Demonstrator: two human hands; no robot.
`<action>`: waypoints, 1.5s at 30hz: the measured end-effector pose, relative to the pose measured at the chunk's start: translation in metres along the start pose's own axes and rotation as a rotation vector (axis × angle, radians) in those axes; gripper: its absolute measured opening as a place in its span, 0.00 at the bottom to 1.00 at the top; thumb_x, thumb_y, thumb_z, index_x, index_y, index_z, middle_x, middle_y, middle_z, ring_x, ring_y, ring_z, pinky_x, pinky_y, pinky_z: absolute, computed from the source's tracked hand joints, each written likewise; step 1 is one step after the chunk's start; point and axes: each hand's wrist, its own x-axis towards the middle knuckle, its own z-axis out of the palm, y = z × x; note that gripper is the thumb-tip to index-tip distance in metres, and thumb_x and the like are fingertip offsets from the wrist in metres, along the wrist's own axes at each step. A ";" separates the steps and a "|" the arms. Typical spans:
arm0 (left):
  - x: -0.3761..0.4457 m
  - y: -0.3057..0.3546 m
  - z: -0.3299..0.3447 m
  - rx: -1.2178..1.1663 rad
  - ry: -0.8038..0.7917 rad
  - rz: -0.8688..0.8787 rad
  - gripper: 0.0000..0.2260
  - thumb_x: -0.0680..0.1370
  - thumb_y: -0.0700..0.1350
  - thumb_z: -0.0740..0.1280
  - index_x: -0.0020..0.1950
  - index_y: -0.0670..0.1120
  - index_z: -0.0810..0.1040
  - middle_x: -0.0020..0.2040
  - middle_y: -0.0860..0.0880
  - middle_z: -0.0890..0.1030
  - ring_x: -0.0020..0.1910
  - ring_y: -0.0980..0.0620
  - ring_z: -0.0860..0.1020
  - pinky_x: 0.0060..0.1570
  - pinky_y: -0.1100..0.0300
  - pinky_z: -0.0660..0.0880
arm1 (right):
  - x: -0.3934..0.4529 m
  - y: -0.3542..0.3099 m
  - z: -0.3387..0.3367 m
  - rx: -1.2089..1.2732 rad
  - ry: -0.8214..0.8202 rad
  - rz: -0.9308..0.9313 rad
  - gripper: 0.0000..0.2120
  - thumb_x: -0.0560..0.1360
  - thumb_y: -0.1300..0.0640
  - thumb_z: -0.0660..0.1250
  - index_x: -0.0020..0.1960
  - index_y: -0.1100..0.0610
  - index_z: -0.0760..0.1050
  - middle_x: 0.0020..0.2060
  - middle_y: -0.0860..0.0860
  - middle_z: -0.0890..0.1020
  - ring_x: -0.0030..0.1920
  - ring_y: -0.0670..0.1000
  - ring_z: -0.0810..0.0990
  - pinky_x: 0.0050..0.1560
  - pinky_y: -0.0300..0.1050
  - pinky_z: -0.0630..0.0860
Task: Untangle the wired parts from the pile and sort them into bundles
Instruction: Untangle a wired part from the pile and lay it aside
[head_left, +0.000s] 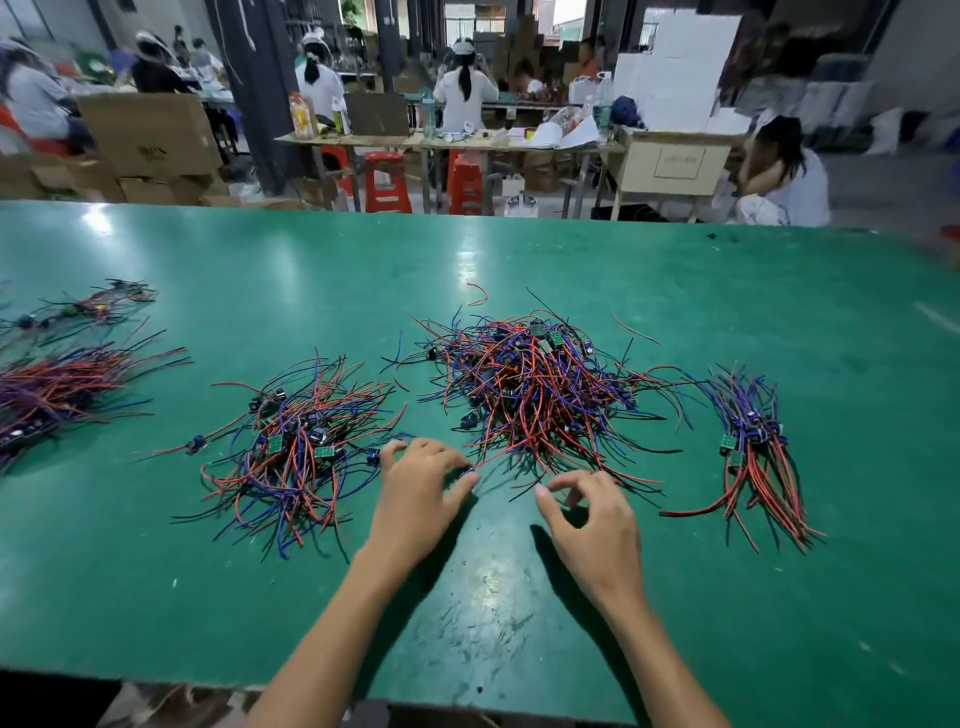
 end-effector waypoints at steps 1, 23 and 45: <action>-0.009 0.005 -0.002 -0.071 0.059 0.040 0.08 0.78 0.57 0.69 0.52 0.56 0.83 0.50 0.61 0.83 0.54 0.62 0.76 0.61 0.59 0.56 | -0.002 -0.002 0.001 -0.012 -0.042 -0.043 0.11 0.75 0.36 0.66 0.44 0.41 0.78 0.41 0.42 0.77 0.45 0.40 0.77 0.44 0.39 0.72; -0.033 0.071 0.000 -0.557 -0.277 -0.315 0.09 0.80 0.56 0.68 0.50 0.52 0.81 0.38 0.54 0.86 0.38 0.54 0.84 0.46 0.53 0.80 | -0.002 0.002 -0.005 0.678 -0.196 0.108 0.03 0.78 0.63 0.70 0.50 0.56 0.78 0.35 0.49 0.84 0.32 0.48 0.81 0.33 0.38 0.77; -0.017 0.073 -0.001 -1.006 -0.394 -0.527 0.06 0.77 0.38 0.72 0.53 0.41 0.85 0.39 0.45 0.84 0.32 0.52 0.80 0.38 0.60 0.79 | 0.004 0.002 -0.012 0.929 -0.126 0.235 0.13 0.76 0.68 0.71 0.59 0.60 0.78 0.40 0.55 0.87 0.40 0.49 0.85 0.46 0.39 0.81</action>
